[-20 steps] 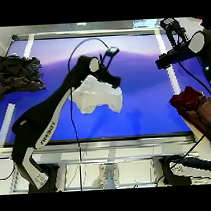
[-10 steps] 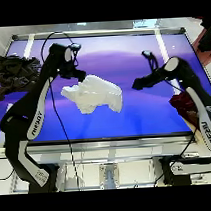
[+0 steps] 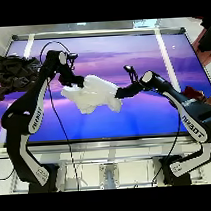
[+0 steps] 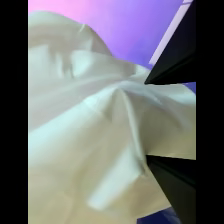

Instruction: Fold the shirts.

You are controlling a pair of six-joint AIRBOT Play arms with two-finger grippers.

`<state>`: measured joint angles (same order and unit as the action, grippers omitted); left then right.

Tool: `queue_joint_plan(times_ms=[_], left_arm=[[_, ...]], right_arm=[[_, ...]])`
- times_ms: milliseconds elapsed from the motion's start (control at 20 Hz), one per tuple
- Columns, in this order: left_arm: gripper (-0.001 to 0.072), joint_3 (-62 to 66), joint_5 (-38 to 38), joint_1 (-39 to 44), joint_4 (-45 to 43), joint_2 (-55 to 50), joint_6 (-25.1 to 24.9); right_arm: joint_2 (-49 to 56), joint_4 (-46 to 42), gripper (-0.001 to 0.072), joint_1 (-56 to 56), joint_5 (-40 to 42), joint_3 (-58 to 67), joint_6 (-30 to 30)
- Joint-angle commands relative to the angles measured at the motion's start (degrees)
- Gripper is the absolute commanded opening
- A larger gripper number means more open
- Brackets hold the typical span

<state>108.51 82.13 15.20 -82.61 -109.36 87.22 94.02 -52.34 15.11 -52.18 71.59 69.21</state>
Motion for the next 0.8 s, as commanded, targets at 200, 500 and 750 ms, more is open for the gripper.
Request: queue_joint_plan(times_ms=[200,500,750], left_arm=[[0.0060,-0.1,0.1,-0.2,7.6,-4.9,-3.3],[0.0010,8.2,7.3,-0.2,3.1,-4.9,-4.8],[0.0010,12.4,7.0,-1.2,-1.8,6.7,-4.1]], right_arm=[[1.3,5.0,0.0106,1.2,6.5,-0.1,-0.3],[-1.3,1.2,0.0030,-3.9,1.9,5.2,0.0],[-13.7,-5.7,0.0029,-11.6,-6.7,13.8,0.0]])
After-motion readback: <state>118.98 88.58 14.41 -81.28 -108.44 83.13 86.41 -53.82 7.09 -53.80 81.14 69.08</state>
